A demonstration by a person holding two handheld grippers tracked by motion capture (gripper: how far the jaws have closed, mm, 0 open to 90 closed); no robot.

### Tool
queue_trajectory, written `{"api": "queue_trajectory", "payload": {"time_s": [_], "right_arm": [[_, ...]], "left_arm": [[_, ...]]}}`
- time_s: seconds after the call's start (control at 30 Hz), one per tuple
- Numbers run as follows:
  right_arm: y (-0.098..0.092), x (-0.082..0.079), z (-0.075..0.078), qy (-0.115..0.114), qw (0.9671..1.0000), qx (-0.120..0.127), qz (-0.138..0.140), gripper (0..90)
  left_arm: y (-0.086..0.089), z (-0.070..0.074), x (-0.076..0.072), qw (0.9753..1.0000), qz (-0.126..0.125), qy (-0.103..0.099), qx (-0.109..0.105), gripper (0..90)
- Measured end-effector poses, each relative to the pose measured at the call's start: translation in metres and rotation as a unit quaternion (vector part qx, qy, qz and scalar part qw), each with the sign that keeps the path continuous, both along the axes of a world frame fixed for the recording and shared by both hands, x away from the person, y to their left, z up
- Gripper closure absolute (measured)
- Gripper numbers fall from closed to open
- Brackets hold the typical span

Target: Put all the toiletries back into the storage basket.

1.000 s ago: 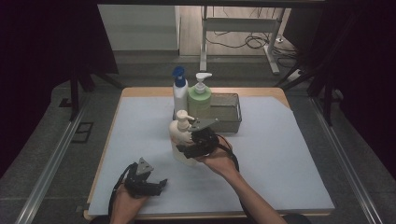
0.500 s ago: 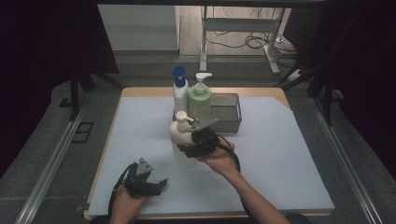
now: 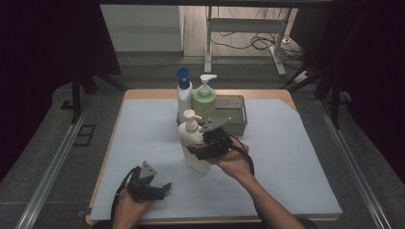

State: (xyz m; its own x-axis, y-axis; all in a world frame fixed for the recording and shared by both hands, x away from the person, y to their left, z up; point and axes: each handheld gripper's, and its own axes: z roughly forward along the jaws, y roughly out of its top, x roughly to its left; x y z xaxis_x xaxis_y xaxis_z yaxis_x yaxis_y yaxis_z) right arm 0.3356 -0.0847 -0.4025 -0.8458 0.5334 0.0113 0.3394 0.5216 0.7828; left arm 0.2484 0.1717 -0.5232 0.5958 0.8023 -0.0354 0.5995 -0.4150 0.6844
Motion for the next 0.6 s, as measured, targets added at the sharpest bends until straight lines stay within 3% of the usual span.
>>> {"api": "queue_trajectory", "payload": {"time_s": [0.6], "right_arm": [[-0.056, 0.002, 0.030, -0.004, 0.9983, 0.019, -0.055, 36.9]], "left_arm": [[0.000, 0.000, 0.000, 1.0000, 0.000, 0.000, -0.001, 12.3]]}}
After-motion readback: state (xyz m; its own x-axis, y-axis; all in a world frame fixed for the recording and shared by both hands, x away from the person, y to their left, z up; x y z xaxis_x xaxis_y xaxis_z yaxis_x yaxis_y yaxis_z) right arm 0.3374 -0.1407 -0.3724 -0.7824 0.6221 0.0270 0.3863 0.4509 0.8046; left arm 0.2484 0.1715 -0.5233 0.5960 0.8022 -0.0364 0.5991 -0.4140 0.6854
